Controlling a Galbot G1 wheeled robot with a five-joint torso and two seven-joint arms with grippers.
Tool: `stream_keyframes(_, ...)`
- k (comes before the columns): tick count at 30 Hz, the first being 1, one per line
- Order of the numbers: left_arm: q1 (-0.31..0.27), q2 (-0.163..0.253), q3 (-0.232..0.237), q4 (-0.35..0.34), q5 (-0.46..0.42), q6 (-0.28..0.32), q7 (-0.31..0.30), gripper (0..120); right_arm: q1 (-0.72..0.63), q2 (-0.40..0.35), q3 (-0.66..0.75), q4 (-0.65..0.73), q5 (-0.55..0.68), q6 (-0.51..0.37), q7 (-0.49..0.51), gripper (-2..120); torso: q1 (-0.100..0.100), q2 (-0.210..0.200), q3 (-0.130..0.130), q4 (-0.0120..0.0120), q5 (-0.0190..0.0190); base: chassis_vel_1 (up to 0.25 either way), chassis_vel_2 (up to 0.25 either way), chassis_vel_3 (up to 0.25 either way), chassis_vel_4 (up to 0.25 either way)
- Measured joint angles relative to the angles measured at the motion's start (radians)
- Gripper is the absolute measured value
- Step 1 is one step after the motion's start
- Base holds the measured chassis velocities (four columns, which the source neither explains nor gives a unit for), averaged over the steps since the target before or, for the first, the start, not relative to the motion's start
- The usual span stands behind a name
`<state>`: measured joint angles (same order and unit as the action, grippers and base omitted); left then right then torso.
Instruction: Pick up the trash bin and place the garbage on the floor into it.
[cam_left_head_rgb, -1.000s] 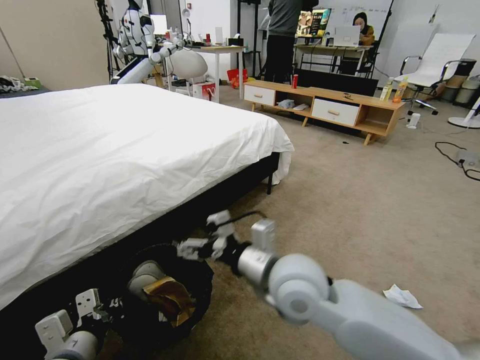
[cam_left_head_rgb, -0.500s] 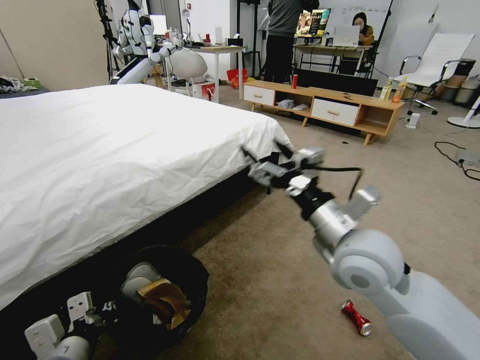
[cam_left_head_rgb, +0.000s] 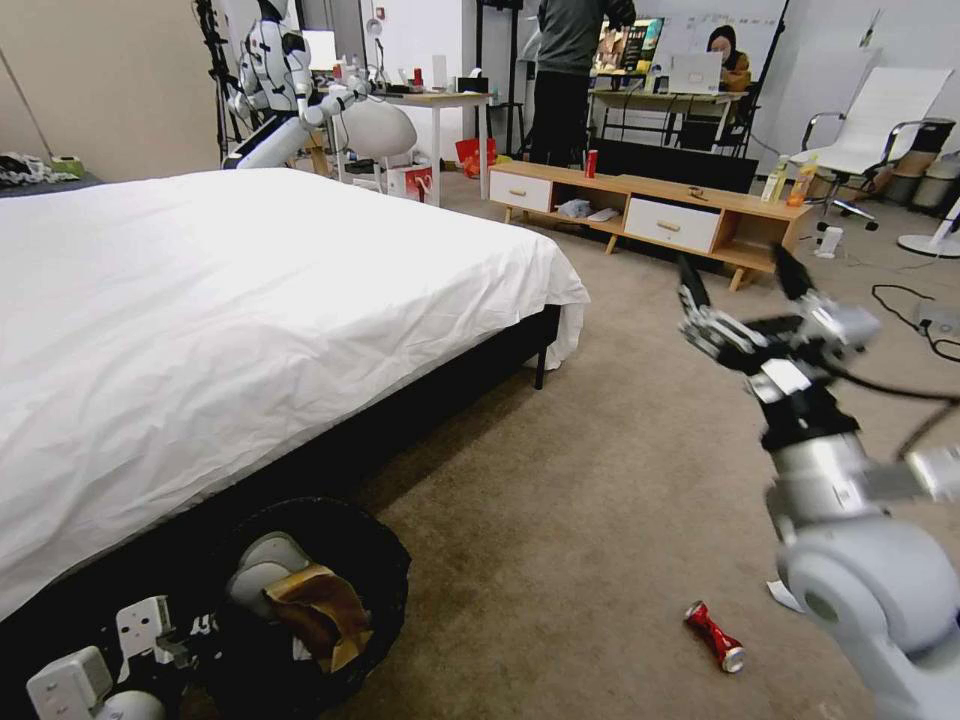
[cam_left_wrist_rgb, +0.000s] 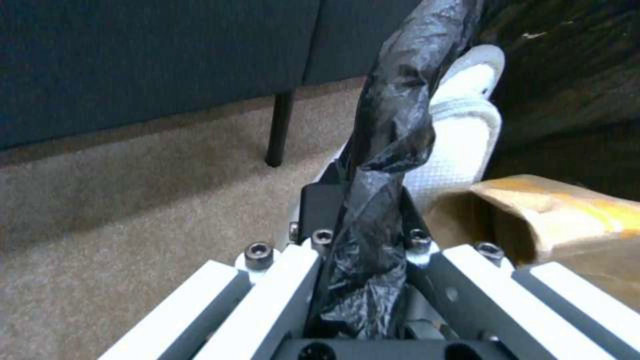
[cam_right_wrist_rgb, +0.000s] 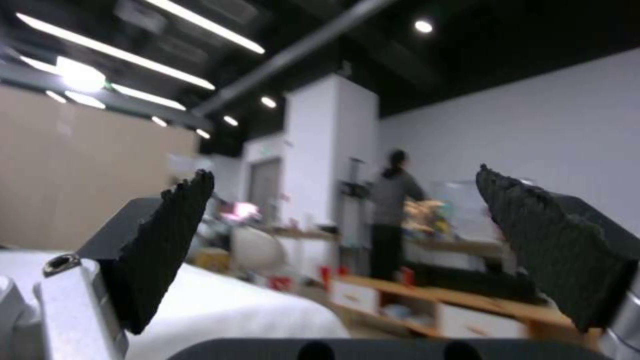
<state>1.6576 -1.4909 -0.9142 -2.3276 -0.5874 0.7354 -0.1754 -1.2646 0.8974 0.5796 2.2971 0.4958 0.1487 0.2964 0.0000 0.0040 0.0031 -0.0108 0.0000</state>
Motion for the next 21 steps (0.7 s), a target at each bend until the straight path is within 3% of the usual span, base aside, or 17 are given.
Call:
stream_keyframes(2,-0.005,-0.002,0.007,0.001,0.018,0.000,0.009,2,-0.154,0.071,0.097,0.005,-0.131,0.024,0.033,100,0.000,0.000,0.000,-0.0002,0.0001,0.000,0.000,0.000,0.000)
stream_keyframes(5,-0.005,-0.003,0.013,0.006,0.028,0.000,0.018,2,-0.205,0.118,0.108,0.007,-0.196,0.036,0.043,100,0.000,0.000,0.000,0.0000,-0.0001,0.000,0.000,0.000,0.000)
stream_keyframes(12,-0.014,-0.009,0.019,0.015,0.043,-0.002,0.042,2,-0.255,0.223,0.091,0.007,-0.302,0.051,0.047,100,0.000,0.000,0.000,0.0000,-0.0001,0.000,0.000,0.000,0.000)
stream_keyframes(21,-0.024,-0.015,0.021,0.026,0.050,-0.009,0.056,2,-0.271,0.302,0.080,-0.009,-0.351,0.051,0.067,100,0.000,0.000,0.000,0.0000,-0.0002,0.000,0.000,0.000,0.000)
